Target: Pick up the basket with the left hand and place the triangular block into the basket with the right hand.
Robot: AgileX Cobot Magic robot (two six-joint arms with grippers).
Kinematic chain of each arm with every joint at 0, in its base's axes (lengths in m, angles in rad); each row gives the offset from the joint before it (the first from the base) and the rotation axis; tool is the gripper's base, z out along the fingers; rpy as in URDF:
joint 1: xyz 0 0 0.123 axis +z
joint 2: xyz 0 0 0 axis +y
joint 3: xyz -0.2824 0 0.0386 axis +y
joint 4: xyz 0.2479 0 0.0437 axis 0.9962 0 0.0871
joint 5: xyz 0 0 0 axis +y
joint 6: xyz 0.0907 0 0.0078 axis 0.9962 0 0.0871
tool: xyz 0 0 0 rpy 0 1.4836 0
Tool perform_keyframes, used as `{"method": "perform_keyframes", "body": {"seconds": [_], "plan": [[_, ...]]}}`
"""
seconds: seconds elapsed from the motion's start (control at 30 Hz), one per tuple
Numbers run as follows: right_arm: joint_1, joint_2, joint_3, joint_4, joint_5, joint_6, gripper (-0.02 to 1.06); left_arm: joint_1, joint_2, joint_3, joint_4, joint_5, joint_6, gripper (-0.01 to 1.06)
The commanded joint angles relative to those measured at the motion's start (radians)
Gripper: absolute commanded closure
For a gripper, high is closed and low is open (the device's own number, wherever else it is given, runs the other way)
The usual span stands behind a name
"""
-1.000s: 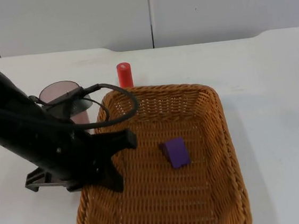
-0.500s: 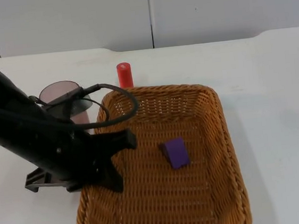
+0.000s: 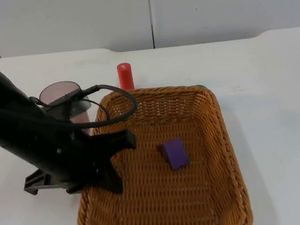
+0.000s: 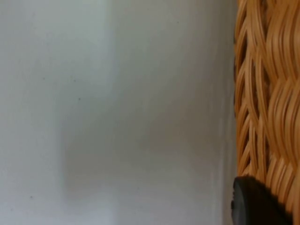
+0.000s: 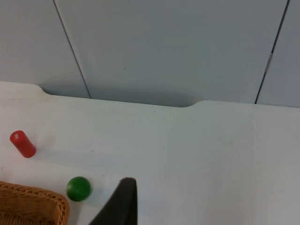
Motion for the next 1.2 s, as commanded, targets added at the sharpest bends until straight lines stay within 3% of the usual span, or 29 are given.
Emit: {"method": "perform_keyframes", "body": {"seconds": [0.0,0.2,0.27,0.33,0.37,0.47,0.5,0.67,0.77,0.9,1.17], "plan": [[-0.006,-0.007,0.001,-0.002,-0.002,-0.012,0.00,-0.004,-0.010,-0.001,-0.011,-0.007,-0.008,1.05],[-0.006,-0.007,0.001,-0.002,-0.005,-0.014,0.00,-0.004,-0.012,-0.001,-0.012,-0.029,-0.008,1.05],[-0.006,-0.007,0.001,-0.002,-0.007,-0.016,0.00,-0.004,-0.012,-0.001,-0.012,-0.049,-0.015,0.96],[-0.006,-0.007,0.001,-0.002,-0.007,-0.019,0.00,-0.004,-0.012,-0.001,-0.012,-0.048,-0.015,0.70],[-0.006,-0.007,0.001,-0.002,-0.007,-0.019,0.00,-0.004,-0.012,-0.001,-0.012,-0.048,-0.015,0.70],[-0.006,-0.007,0.001,-0.002,-0.016,-0.018,0.00,-0.004,-0.012,-0.001,-0.012,-0.037,-0.018,0.12],[-0.006,-0.007,0.001,-0.002,-0.018,-0.018,0.00,-0.004,-0.012,-0.001,-0.012,-0.019,-0.018,0.00],[-0.006,-0.007,0.001,-0.002,-0.022,-0.018,0.00,-0.006,-0.029,-0.001,0.044,0.057,-0.006,0.00],[-0.006,-0.007,0.001,-0.002,-0.019,-0.018,0.00,-0.006,-0.063,-0.001,0.063,0.055,-0.028,0.00],[-0.006,-0.007,0.001,-0.002,-0.007,-0.018,0.00,-0.006,-0.134,-0.001,0.091,-0.008,-0.087,0.00],[-0.006,-0.007,0.001,0.001,-0.002,-0.018,0.00,-0.002,-0.335,-0.008,0.362,-0.113,-0.233,0.00]]}}
